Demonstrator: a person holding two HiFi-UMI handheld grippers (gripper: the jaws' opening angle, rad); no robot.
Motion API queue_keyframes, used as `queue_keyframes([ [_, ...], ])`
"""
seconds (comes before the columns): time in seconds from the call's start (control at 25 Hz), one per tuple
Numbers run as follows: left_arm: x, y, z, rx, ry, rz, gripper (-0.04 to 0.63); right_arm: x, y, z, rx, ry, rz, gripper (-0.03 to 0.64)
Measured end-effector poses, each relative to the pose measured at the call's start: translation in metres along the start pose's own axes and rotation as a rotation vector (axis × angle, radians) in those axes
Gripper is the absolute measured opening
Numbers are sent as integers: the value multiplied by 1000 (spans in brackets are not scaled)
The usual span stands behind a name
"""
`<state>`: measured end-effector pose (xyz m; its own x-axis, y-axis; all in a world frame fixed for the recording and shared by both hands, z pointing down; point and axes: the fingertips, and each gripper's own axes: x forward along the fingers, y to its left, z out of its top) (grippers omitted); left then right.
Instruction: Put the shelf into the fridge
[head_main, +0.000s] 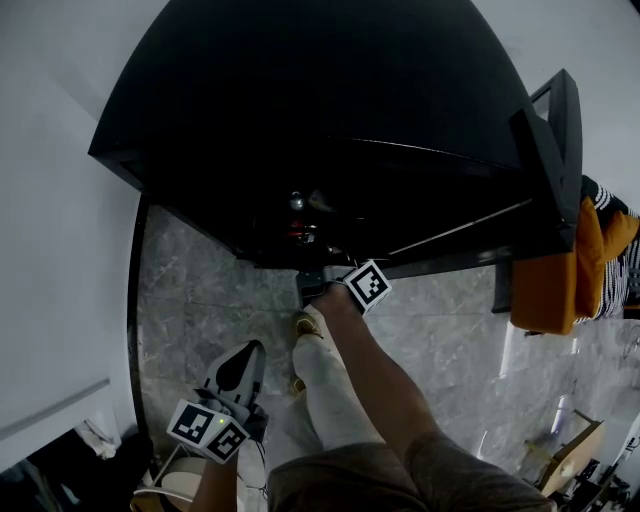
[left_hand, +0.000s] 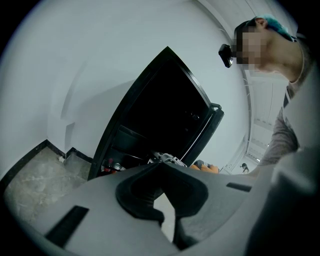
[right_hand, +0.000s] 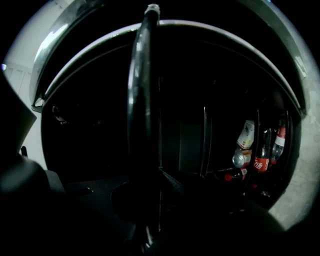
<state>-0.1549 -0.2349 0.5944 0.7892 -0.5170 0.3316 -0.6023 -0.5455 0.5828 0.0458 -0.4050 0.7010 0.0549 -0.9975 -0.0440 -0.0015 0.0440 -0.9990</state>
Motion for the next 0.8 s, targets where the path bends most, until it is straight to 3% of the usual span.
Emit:
queue_keyframes([
  [0.8, 14, 3, 4, 21, 1, -12, 0, 49, -5, 14, 16, 4, -53, 26],
])
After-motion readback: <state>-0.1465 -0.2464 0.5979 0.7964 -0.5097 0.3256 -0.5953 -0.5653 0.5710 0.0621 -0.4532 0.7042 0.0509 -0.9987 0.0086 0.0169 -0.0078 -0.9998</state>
